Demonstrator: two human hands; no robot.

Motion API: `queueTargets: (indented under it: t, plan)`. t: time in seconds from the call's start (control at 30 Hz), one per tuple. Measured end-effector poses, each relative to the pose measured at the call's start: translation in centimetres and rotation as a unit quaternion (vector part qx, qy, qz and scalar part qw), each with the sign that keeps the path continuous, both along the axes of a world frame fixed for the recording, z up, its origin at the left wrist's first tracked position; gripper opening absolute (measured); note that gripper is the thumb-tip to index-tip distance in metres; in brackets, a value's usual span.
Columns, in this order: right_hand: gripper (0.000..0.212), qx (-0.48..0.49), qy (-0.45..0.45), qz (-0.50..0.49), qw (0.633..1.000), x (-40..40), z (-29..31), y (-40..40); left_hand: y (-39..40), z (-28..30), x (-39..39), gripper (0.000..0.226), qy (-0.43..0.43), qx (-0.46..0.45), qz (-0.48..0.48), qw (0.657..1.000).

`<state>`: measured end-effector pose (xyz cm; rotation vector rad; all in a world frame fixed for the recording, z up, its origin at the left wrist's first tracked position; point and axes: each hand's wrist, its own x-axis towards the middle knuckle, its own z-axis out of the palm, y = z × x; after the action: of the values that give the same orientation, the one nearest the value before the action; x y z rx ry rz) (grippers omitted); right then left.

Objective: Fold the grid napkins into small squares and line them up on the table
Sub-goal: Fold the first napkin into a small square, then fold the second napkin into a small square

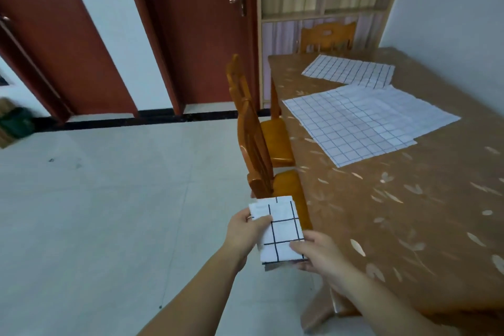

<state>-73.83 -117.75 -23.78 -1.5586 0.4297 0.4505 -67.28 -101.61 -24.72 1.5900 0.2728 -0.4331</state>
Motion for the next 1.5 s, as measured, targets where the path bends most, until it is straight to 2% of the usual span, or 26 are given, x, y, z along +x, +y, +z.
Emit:
queueTargets:
  t: [0.2,0.3,0.4,0.47,0.67,0.73,0.8,0.93,1.03,1.1,1.17,1.2,1.33,1.4,1.5]
  plan:
    - [0.014,0.006,-0.019,-0.126,0.992,3.9,-0.9,-2.8,-3.4,1.9,7.6,0.023,-0.037,0.058,-0.116,0.991]
    - [0.008,0.051,-0.009,-0.233,0.971,6.2,-2.9,-4.7,-6.4,2.4,11.5,0.012,-0.080,0.118,-0.183,0.973]
    - [0.007,0.104,0.012,-0.313,0.944,8.3,-4.1,-6.4,-8.9,2.6,15.1,0.002,-0.087,0.162,-0.252,0.950]
    - [0.010,0.125,0.027,-0.361,0.924,9.0,-4.7,-7.7,-10.6,2.1,17.0,0.014,-0.091,0.193,-0.301,0.929]
    - [0.010,0.088,0.062,-0.508,0.854,9.3,-7.3,-12.4,-17.4,-1.4,20.5,0.021,-0.093,0.252,-0.419,0.867]
    - [0.008,0.049,0.069,-0.533,0.842,9.4,-8.1,-13.4,-19.7,-3.0,21.4,0.014,-0.086,0.264,-0.450,0.849]
    - [0.010,-0.004,0.080,-0.548,0.833,9.7,-8.7,-13.8,-21.3,-4.5,22.1,0.016,-0.097,0.292,-0.493,0.814]
    - [0.009,-0.143,0.127,-0.549,0.814,10.2,-9.8,-13.6,-22.1,-6.8,22.7,0.030,-0.130,0.356,-0.588,0.714]
    - [0.010,-0.205,0.166,-0.524,0.810,10.7,-9.4,-13.2,-21.7,-7.9,22.9,0.027,-0.151,0.377,-0.613,0.678]
    - [0.009,-0.213,0.161,-0.524,0.809,11.1,-9.1,-13.0,-21.5,-8.1,23.2,0.026,-0.163,0.373,-0.616,0.675]
    - [0.012,-0.231,0.152,-0.523,0.806,11.5,-9.1,-12.8,-21.2,-8.1,24.1,0.019,-0.176,0.367,-0.604,0.685]
    - [0.020,-0.252,0.154,-0.514,0.805,11.9,-9.0,-12.7,-21.0,-7.6,24.8,0.017,-0.181,0.367,-0.595,0.692]
    - [0.062,-0.373,0.138,-0.399,0.826,14.3,-7.3,-12.5,-20.0,-5.1,29.2,0.033,-0.233,0.322,-0.566,0.722]
    - [0.071,-0.451,0.128,-0.343,0.814,16.2,-5.2,-12.4,-19.6,-3.1,31.8,0.042,-0.279,0.322,-0.553,0.716]
    - [0.070,-0.485,0.097,-0.313,0.811,19.6,-2.1,-12.3,-18.6,0.1,36.1,0.050,-0.317,0.325,-0.562,0.692]
